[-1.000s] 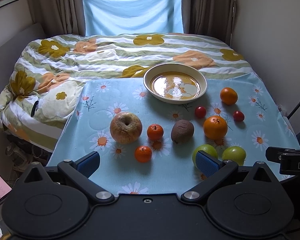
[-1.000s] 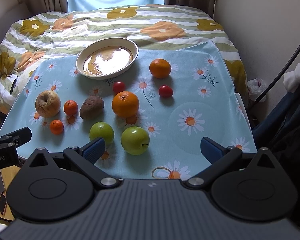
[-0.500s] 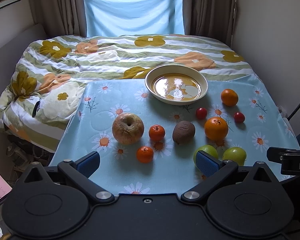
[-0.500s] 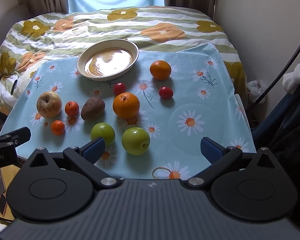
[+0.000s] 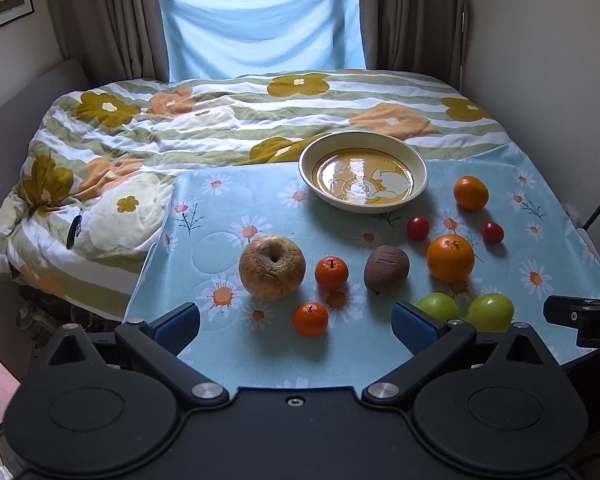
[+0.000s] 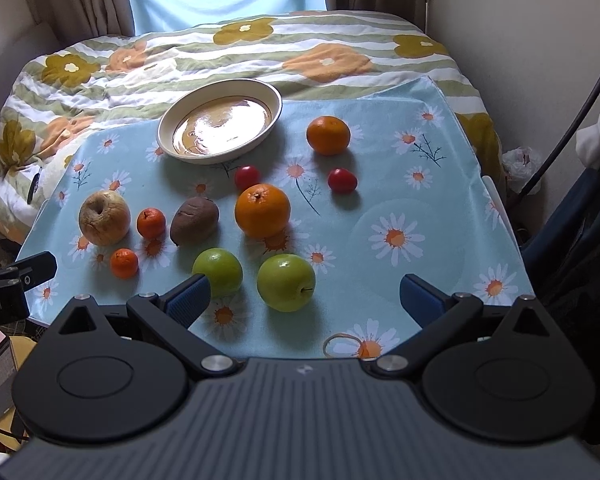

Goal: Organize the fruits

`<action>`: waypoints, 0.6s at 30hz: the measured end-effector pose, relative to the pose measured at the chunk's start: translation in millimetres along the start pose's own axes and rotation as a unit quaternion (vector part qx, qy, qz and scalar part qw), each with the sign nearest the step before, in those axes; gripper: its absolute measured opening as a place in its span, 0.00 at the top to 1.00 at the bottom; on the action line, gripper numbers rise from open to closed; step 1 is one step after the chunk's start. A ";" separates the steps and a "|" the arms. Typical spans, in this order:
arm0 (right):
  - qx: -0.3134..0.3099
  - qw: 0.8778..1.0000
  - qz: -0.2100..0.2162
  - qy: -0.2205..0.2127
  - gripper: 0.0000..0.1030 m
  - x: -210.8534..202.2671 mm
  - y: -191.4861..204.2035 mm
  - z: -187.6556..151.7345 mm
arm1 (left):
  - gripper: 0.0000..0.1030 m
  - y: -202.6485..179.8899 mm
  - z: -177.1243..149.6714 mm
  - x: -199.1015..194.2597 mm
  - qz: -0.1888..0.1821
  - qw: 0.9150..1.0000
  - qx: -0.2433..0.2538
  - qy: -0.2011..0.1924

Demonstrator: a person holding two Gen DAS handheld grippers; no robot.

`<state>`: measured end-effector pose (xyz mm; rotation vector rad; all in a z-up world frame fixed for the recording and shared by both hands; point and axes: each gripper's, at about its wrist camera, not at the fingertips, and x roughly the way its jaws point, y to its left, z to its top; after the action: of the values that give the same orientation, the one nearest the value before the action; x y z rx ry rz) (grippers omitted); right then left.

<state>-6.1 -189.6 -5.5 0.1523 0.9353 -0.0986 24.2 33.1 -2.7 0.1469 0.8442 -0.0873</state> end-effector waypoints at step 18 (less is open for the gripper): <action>-0.029 0.999 -0.021 0.022 0.00 94.4 13.0 -36.8 | 0.14 0.0 -35.5 111.3 -0.033 0.998 0.046 0.025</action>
<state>22.3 -172.2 -102.1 0.0815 0.9842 -0.1082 71.6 36.8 -109.4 0.2080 0.8963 -0.1844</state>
